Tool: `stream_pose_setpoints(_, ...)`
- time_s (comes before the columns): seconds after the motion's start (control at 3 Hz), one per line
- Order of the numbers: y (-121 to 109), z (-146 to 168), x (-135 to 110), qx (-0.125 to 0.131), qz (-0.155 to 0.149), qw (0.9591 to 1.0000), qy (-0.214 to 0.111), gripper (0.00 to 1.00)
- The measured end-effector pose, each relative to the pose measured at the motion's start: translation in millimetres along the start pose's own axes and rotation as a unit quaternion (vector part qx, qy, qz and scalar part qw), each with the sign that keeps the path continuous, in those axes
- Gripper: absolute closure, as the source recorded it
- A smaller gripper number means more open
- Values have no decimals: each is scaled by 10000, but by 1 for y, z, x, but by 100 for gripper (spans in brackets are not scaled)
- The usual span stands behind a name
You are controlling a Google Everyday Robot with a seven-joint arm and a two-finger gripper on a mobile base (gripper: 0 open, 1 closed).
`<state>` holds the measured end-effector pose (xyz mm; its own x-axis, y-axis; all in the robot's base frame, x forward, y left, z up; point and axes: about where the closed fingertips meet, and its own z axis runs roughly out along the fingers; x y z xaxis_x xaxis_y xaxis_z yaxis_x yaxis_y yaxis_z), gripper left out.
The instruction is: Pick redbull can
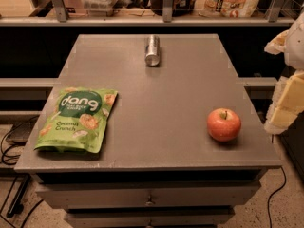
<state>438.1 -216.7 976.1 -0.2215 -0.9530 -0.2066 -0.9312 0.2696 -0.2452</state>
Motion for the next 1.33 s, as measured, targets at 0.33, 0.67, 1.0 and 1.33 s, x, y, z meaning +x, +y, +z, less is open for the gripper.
stream_pose_setpoints(0.33,0,0,0,1,0,10000,-1,0)
stream_pose_setpoints(0.67,-9,-1,-4,201,30,9995,-232,0)
stream_pose_setpoints(1.0,-27,5,-9,365,122,9935,-1068,0)
stream_pose_setpoints(1.33,-47,18,-41,380,136,9794,-1976,0)
